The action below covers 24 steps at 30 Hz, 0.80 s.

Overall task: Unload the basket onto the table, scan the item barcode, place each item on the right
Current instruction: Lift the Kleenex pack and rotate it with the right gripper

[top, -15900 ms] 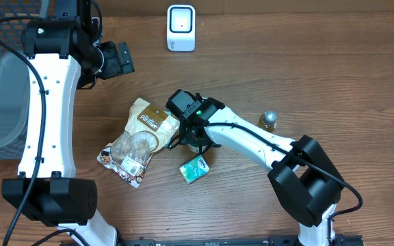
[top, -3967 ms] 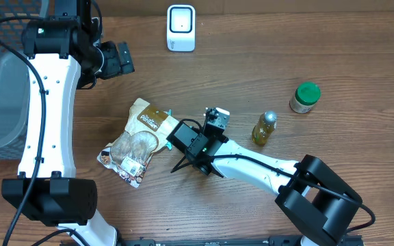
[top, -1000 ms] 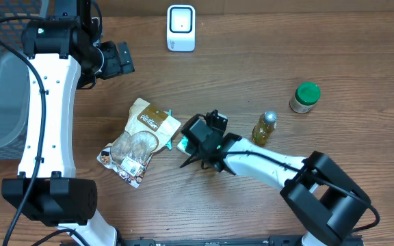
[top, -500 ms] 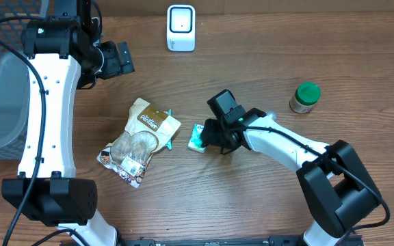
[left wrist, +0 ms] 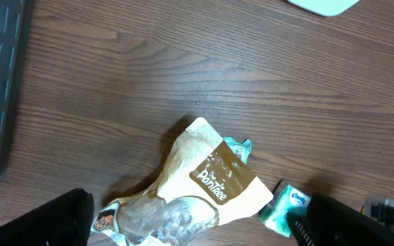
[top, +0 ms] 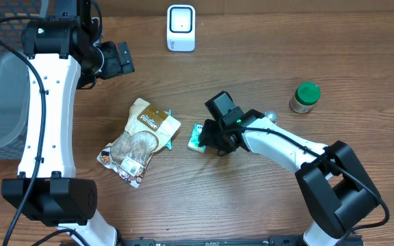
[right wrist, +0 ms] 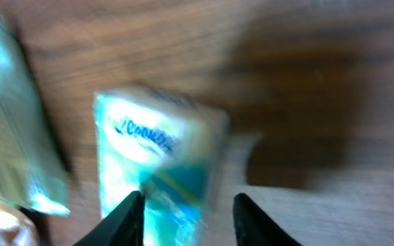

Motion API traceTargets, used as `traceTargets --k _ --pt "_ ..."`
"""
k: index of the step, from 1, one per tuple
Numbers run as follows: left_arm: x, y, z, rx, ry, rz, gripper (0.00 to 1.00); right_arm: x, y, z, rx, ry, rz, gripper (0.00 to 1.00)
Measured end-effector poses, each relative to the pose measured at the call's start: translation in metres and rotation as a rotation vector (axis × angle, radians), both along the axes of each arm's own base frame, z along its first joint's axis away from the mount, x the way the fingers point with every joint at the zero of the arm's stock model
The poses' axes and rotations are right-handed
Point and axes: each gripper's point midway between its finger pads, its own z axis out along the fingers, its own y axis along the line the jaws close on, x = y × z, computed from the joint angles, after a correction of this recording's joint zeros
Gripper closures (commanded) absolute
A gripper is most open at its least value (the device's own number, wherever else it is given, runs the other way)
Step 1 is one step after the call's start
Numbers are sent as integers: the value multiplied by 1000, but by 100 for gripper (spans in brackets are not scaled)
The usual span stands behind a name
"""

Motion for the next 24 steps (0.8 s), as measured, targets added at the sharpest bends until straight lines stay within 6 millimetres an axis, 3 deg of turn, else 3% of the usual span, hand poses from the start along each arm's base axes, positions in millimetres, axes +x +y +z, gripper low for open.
traceTargets --k 7,22,24 --pt "0 0 0 0 0 0 0 5 2 -12 48 -46 -49 75" --pt "0 0 0 0 0 0 0 2 0 -16 57 -30 -83 75" --pt "0 0 0 0 0 0 0 1 0 -16 55 -28 -82 79"
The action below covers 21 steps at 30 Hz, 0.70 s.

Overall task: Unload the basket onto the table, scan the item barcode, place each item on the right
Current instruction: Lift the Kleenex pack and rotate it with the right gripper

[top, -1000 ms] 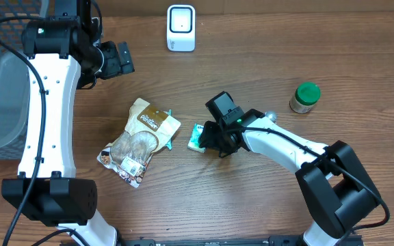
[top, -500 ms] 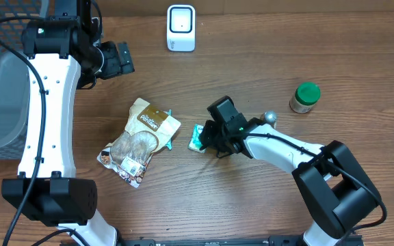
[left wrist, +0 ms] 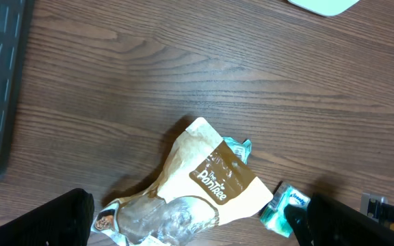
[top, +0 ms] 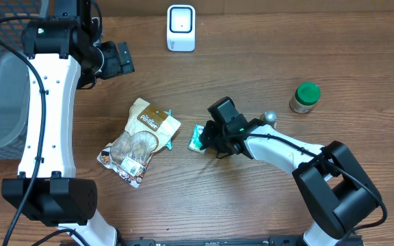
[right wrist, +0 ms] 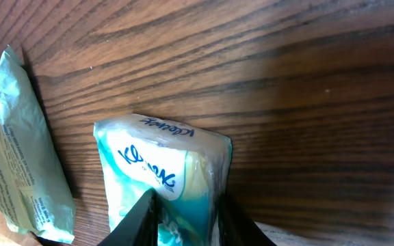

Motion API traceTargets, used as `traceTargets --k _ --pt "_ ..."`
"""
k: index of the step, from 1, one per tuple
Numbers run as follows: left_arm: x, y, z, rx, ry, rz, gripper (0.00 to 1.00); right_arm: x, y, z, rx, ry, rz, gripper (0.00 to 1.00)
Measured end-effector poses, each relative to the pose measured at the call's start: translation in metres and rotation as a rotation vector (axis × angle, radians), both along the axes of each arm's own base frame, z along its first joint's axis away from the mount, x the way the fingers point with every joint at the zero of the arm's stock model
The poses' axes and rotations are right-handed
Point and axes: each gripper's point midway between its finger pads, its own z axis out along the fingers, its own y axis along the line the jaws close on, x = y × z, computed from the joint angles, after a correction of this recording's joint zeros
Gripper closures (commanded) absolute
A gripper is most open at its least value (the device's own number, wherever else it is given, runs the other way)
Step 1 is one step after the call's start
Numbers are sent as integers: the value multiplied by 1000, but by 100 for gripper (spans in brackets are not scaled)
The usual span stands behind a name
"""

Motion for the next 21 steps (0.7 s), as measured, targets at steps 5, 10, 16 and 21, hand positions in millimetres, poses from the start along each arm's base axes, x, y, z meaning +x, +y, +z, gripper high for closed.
traceTargets --k 5,10,16,21 --pt "0 0 0 0 0 0 0 -2 1 4 6 2 11 96" --pt "0 0 0 0 0 0 0 -12 16 13 97 8 155 96" --pt "0 0 0 0 0 0 0 -20 45 98 420 -109 385 96" --pt "0 0 0 0 0 0 0 -43 52 190 712 -257 611 96"
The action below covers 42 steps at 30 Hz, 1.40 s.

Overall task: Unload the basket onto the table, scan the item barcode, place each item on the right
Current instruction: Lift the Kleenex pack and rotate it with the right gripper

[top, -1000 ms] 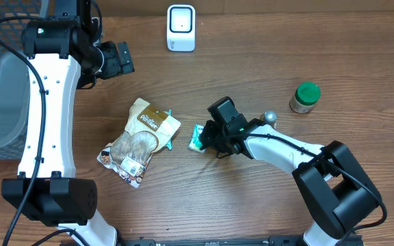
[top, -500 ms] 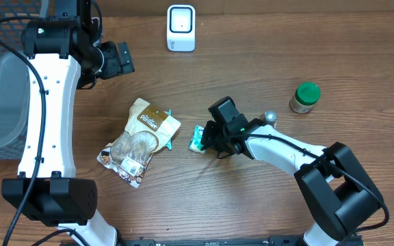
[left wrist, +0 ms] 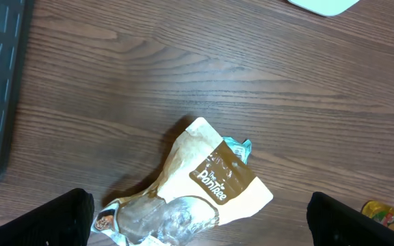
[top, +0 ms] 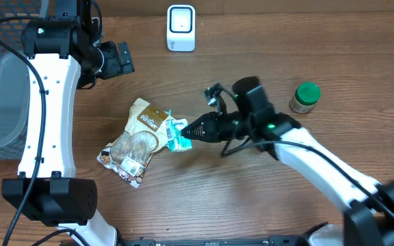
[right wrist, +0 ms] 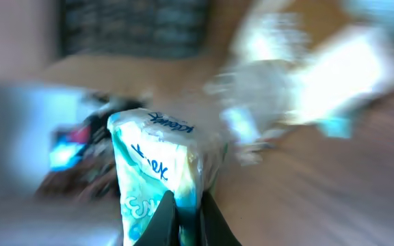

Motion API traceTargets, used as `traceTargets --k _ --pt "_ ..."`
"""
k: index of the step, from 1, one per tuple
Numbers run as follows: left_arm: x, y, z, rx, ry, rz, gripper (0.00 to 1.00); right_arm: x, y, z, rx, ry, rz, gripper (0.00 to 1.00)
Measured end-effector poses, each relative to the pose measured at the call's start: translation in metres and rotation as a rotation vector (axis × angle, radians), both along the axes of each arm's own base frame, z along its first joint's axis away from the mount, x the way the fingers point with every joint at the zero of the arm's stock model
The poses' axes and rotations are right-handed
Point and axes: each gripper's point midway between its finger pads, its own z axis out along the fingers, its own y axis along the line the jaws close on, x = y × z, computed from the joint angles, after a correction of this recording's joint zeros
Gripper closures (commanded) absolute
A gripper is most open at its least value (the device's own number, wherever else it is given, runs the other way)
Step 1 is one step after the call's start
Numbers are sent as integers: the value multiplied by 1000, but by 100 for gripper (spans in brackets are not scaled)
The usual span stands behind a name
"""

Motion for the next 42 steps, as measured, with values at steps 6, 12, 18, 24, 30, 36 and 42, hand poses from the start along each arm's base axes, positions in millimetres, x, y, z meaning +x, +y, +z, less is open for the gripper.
traceTargets --k 6,12,18,24,30,36,42 --pt "0 0 0 0 0 0 0 -38 -11 60 230 -96 238 96" --pt "0 0 0 0 0 0 0 -59 -24 86 351 -140 376 96" --pt "0 0 0 0 0 0 0 -65 -27 90 377 -136 415 96" --pt "0 0 0 0 0 0 0 -65 -27 90 378 -136 417 96" --pt "0 0 0 0 0 0 0 -65 -27 90 379 -137 417 96" --pt "0 0 0 0 0 0 0 -65 -27 90 378 -136 417 96" --pt "0 0 0 0 0 0 0 -65 -27 90 378 -136 417 96"
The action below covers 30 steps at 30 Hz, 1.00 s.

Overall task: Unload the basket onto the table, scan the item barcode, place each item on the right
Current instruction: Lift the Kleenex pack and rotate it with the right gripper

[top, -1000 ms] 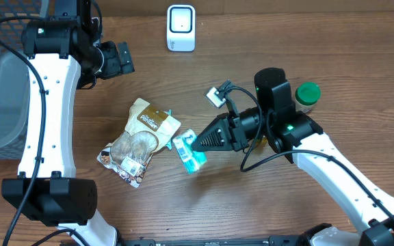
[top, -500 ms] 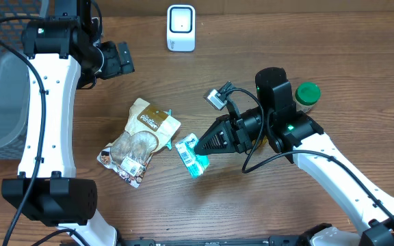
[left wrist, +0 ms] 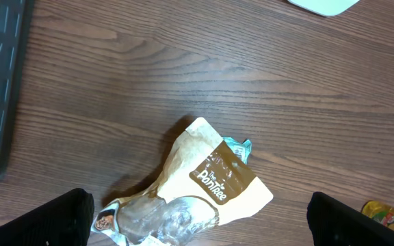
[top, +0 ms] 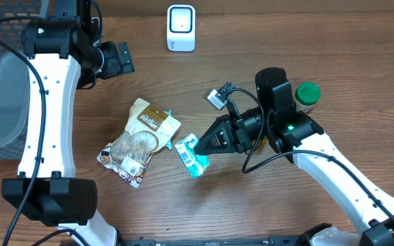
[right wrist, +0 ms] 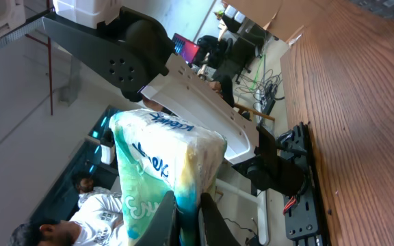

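Observation:
A teal and white Kleenex tissue pack hangs above the table, right of the snack pouch. My right gripper is shut on it. A barcode label shows on the pack's upper face in the overhead view. In the right wrist view the pack stands pinched between the fingers of the right gripper, with the room behind it. The white scanner stands at the table's far edge; its corner shows in the left wrist view. My left gripper is open at the far left, holding nothing, its fingers wide apart.
A tan snack pouch lies left of centre and shows below the left wrist camera. A green-lidded jar stands at the right. A grey bin sits off the table's left edge.
My right gripper has moved the tissue pack from beside the pouch's top corner to a spot nearer the front. The wrist has turned, so its camera faces the room. The left arm is unchanged.
The tissue pack lay on the table right of the pouch with my right fingers either side of it. Then the fingers were shut on it. Then it was off the table near the pouch, and now it is held up with its barcode upward.

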Motion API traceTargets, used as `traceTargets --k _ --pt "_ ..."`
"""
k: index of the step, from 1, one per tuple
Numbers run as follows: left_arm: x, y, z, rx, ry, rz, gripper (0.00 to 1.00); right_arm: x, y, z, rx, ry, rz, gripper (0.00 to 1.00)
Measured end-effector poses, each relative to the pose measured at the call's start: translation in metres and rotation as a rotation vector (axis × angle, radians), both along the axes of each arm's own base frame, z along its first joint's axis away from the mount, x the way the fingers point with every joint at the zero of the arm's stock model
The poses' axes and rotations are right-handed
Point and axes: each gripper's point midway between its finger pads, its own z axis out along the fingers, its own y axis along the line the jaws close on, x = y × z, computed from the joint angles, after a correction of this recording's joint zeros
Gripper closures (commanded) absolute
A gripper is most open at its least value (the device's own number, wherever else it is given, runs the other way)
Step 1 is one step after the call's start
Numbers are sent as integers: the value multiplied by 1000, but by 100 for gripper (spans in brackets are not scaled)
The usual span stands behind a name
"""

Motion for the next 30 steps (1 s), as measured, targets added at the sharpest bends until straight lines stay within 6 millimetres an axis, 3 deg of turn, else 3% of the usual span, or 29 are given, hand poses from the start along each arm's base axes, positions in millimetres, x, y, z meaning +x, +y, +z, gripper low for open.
traceTargets --k 7,15,19,30 --pt "0 0 0 0 0 0 0 13 4 -16 -88 53 -99 96" --pt "0 0 0 0 0 0 0 52 -4 -89 -456 148 -444 96" --pt "0 0 0 0 0 0 0 56 -9 -118 -608 81 -535 96" --pt "0 0 0 0 0 0 0 49 4 -156 -870 -213 -661 96"
